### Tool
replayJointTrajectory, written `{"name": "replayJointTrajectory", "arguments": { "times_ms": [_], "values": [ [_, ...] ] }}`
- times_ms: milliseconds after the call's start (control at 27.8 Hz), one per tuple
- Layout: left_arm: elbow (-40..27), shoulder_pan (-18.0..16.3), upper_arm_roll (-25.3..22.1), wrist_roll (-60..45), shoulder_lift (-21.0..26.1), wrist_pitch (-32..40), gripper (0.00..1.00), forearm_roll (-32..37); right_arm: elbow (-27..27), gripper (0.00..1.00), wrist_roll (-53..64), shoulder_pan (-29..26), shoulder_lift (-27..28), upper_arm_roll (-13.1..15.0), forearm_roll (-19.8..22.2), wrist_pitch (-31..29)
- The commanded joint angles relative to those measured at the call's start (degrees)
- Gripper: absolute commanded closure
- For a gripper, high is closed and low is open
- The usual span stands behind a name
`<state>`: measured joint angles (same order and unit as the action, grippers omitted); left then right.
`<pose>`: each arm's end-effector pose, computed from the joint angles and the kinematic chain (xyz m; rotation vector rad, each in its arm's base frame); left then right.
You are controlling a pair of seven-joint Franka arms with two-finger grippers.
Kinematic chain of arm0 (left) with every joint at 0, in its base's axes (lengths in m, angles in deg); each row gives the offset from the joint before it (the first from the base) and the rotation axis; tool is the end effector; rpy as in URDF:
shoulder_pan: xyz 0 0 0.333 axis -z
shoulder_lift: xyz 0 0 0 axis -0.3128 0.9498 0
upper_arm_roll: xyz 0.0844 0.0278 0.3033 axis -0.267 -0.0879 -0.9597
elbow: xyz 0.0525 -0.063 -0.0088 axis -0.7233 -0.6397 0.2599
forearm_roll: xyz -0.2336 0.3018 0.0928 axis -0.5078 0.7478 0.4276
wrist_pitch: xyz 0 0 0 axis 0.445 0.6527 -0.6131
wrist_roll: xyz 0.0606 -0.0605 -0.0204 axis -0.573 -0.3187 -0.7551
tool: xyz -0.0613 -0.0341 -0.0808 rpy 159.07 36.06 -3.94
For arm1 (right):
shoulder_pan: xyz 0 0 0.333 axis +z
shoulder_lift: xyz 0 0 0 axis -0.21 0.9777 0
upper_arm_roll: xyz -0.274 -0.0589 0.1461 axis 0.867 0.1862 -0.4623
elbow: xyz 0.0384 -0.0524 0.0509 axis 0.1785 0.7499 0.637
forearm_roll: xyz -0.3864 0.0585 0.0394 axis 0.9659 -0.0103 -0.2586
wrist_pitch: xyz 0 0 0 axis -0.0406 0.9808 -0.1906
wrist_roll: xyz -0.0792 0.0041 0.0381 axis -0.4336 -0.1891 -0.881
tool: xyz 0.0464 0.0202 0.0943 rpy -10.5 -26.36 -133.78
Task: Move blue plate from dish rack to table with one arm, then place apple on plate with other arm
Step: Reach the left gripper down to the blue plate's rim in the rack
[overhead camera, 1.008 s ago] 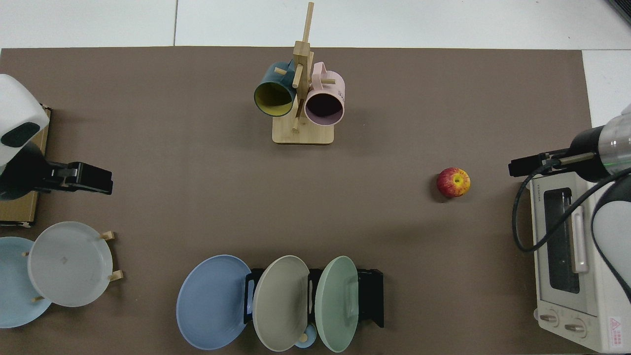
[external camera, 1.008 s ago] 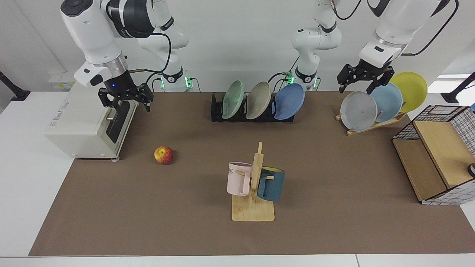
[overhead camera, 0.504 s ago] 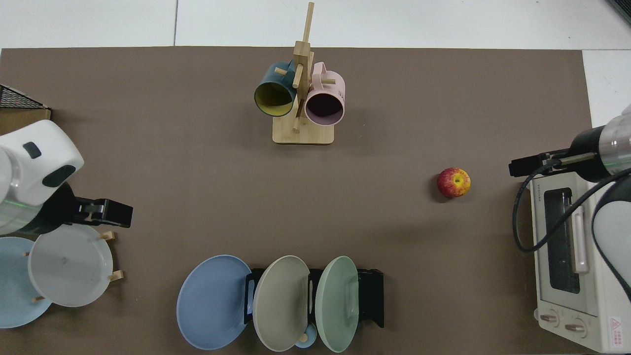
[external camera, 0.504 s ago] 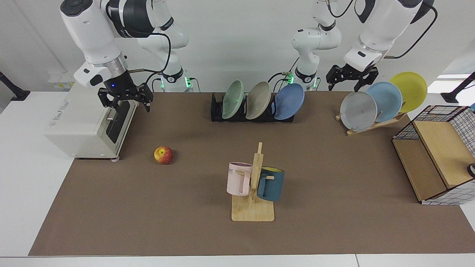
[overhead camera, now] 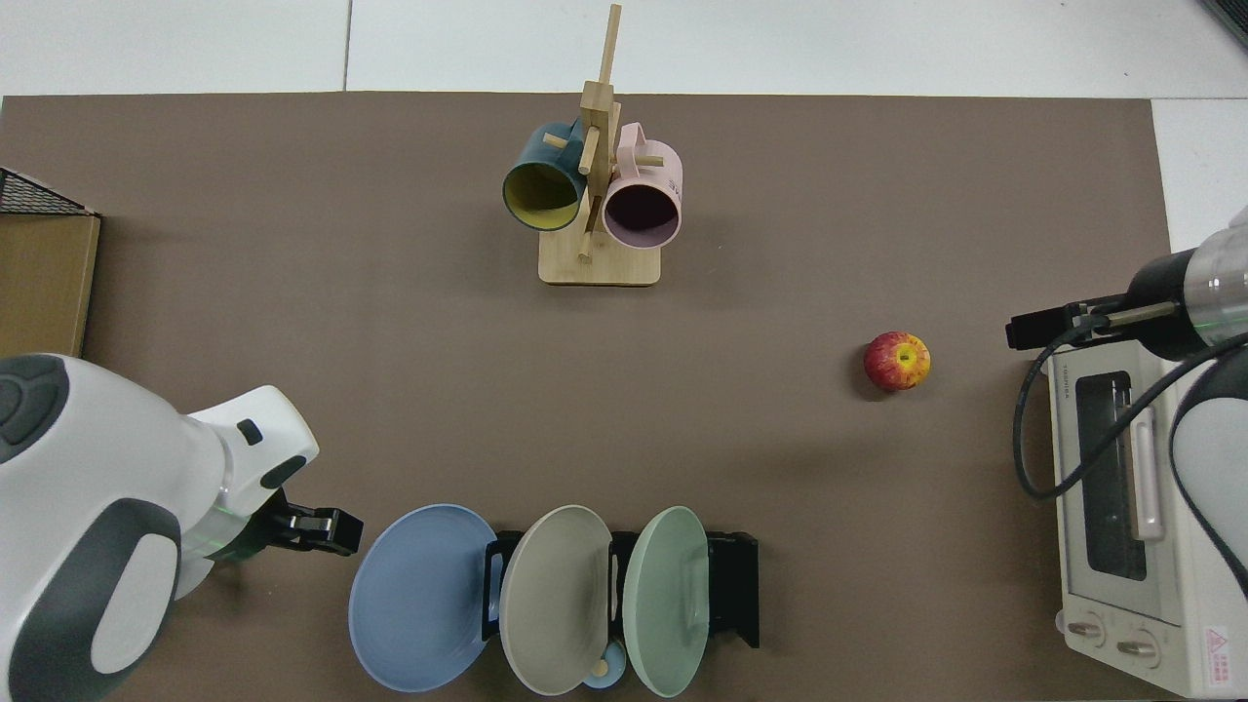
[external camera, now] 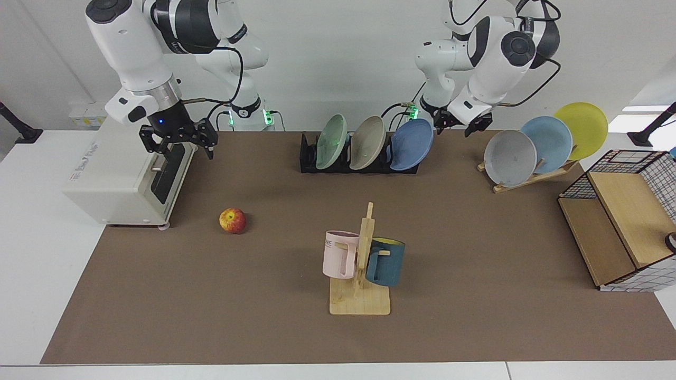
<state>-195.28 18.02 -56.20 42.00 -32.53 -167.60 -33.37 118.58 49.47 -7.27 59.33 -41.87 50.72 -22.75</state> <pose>0.4262 -0.1026 0.4834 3.0608 -0.2064 -0.4388 0.5516 0.0097 0.5787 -3.1015 -0.1624 -0.1010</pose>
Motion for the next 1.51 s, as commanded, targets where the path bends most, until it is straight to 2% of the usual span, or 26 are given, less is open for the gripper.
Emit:
{"name": "replayJointTrajectory", "arguments": {
  "times_ms": [0,360,468,540,684,720,864,900,1476],
  "values": [
    [-6.37,0.56,-0.04,0.77,-3.57,-4.36,0.13,-3.17,0.44,0.0,-1.04,-0.72,-0.46,-0.53,-0.11,-0.02],
    [-12.79,2.49,2.07,2.35,-2.78,-10.16,0.13,-5.46,0.44,0.0,-1.04,-0.72,-0.47,-0.53,-0.11,-0.02],
    [-12.79,2.58,2.42,2.35,-2.69,-10.08,0.18,-5.64,0.44,0.0,-1.04,-0.72,-0.47,-0.53,-0.11,-0.02],
    [-12.97,2.58,3.21,2.35,-2.6,-9.99,0.31,-5.64,0.44,0.0,-1.04,-0.72,-0.47,-0.53,-0.11,-0.02],
    [-12.97,2.58,4.09,2.27,-2.52,-9.72,0.45,-5.64,0.44,0.0,-1.04,-0.72,-0.46,-0.53,-0.11,-0.02],
    [-12.97,2.58,4.18,2.27,-2.52,-9.46,0.51,-5.64,0.44,0.0,-1.04,-0.72,-0.47,-0.53,-0.11,-0.02],
    [-12.79,2.58,4.8,1.65,-2.6,-8.5,0.91,-5.64,0.44,0.0,-1.04,-0.72,-0.47,-0.53,-0.11,-0.02],
    [-12.79,2.49,4.8,1.74,-2.52,-8.49,0.97,-5.64,0.44,0.0,-1.04,-0.72,-0.47,-0.53,-0.11,-0.02],
    [-5.51,1.53,4.62,-1.34,-1.9,-1.74,0.98,-4.32,0.44,0.0,-1.04,-0.72,-0.47,-0.53,-0.11,-0.02]
  ]
}}
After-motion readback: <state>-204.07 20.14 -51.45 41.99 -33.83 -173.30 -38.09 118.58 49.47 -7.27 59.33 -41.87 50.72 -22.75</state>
